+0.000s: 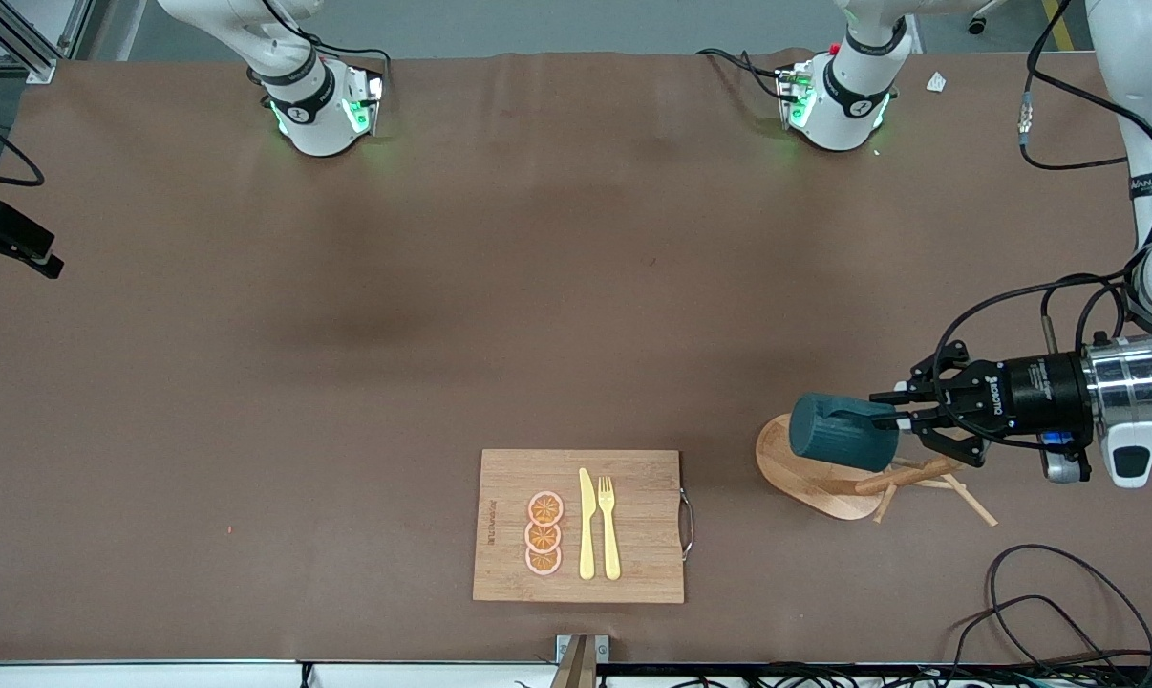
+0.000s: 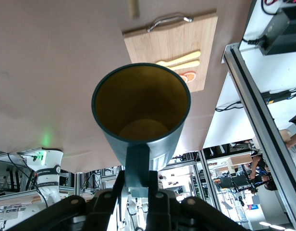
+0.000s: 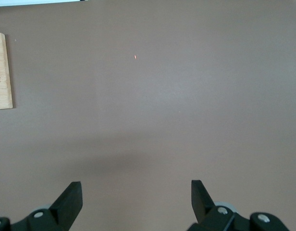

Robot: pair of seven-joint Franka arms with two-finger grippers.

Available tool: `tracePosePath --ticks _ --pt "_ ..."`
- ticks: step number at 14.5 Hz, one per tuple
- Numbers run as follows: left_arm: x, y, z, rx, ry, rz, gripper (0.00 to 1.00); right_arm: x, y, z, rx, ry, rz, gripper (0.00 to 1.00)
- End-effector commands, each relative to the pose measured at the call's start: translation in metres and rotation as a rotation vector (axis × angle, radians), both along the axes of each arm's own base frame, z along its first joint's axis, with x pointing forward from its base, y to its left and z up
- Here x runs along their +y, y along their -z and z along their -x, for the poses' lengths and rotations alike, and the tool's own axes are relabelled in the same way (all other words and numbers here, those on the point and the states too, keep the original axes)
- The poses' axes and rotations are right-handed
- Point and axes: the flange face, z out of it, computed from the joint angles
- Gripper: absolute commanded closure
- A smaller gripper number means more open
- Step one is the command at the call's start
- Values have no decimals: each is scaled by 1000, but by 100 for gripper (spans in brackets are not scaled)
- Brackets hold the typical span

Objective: Pass cup and hang on rack
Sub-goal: 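Slide the mug handle onto a rack peg with the left gripper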

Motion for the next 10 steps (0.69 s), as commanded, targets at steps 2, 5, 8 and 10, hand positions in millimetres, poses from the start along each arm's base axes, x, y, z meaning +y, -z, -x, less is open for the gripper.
tracePosePath --ticks 2,5,8,10 --pt "9 -1 -2 -11 1 26 100 1 -4 6 -1 5 11 0" --pt "8 5 -3 -1 -3 50 100 1 -5 6 -3 5 11 0" --pt "15 24 -10 26 -6 229 100 1 -4 6 -1 5 11 0" --pt "25 35 -12 8 -6 240 100 1 -5 6 -4 4 11 0"
